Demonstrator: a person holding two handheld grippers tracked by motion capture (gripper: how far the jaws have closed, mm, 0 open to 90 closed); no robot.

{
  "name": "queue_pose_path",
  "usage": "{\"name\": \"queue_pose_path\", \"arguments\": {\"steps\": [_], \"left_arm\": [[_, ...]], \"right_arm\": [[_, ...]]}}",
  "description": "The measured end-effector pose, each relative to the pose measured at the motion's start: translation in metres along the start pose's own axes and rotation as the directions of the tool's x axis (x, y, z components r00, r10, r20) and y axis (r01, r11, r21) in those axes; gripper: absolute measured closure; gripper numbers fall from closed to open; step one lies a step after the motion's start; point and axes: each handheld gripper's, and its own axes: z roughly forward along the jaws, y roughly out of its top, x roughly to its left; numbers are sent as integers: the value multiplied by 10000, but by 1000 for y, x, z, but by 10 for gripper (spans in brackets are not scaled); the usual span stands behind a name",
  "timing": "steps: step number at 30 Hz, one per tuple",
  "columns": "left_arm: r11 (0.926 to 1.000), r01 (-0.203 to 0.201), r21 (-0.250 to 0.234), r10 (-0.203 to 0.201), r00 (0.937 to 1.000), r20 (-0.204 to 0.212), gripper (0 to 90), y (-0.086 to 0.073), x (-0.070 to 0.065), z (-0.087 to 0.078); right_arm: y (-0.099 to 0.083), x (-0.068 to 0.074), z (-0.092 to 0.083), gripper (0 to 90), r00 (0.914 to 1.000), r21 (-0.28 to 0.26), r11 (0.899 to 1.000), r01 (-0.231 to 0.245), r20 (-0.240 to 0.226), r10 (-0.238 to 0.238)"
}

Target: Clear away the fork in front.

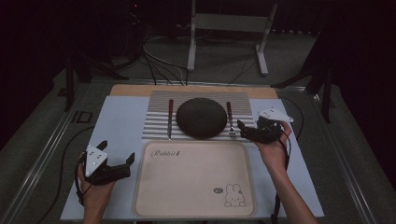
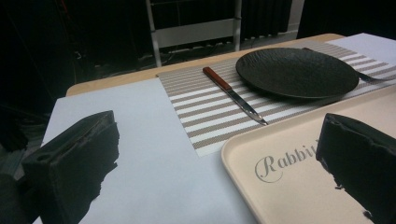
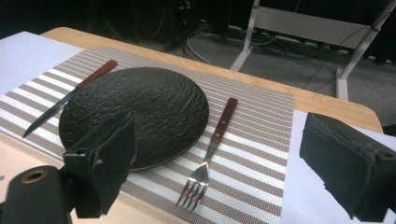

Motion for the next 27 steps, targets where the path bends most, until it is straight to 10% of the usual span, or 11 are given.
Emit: {"name": "queue_pose_path", "arguments": {"steps": [27], "left_arm": [[10000, 5, 10, -5, 10000, -11, 0, 0, 1, 1]], "right_arm": [[16, -18, 58, 112, 9985, 1353, 9895, -514, 259, 483]]}}
